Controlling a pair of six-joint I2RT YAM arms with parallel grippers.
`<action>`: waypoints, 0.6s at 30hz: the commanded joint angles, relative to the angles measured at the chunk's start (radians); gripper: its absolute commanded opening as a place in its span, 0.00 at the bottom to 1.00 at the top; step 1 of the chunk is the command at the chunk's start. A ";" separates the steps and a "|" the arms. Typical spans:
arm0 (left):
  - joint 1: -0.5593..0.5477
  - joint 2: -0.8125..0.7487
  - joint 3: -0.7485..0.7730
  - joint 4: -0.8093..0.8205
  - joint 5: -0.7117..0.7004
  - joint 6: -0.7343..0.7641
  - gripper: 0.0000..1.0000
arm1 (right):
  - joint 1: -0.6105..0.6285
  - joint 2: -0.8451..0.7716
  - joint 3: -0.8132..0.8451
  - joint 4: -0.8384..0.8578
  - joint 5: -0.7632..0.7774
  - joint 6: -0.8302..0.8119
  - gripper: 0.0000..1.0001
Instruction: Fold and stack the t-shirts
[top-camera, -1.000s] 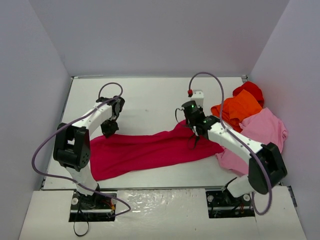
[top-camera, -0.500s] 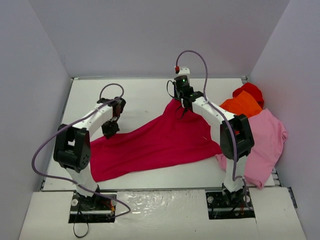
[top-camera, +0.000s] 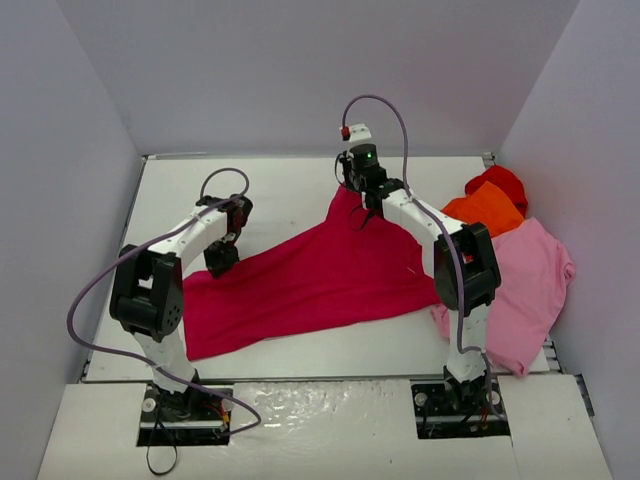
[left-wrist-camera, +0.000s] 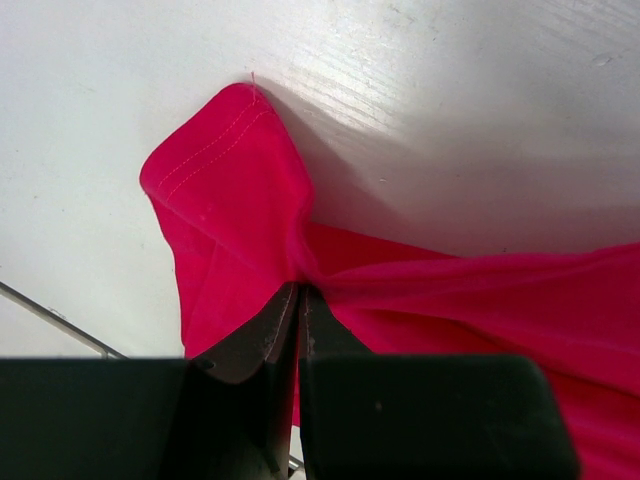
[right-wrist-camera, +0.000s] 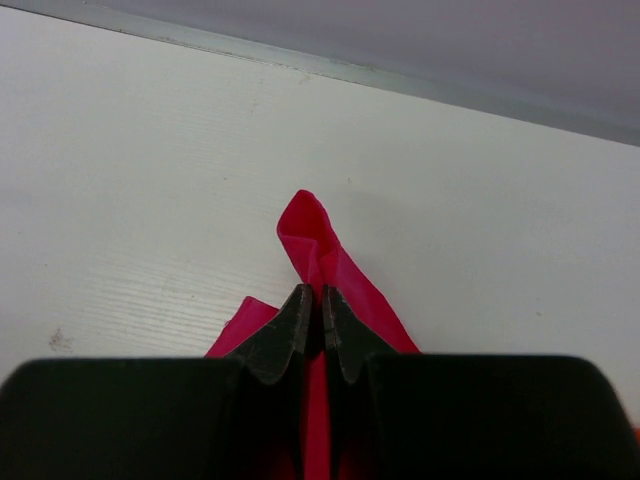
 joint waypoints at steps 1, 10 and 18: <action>-0.004 -0.020 0.034 -0.026 -0.026 0.013 0.00 | -0.019 -0.037 0.023 0.077 -0.013 0.019 0.00; -0.004 -0.009 0.049 -0.027 -0.018 0.024 0.00 | -0.015 -0.230 -0.284 0.095 0.040 0.113 0.00; -0.006 -0.012 0.040 -0.024 -0.009 0.024 0.00 | 0.040 -0.453 -0.491 0.019 0.145 0.171 0.00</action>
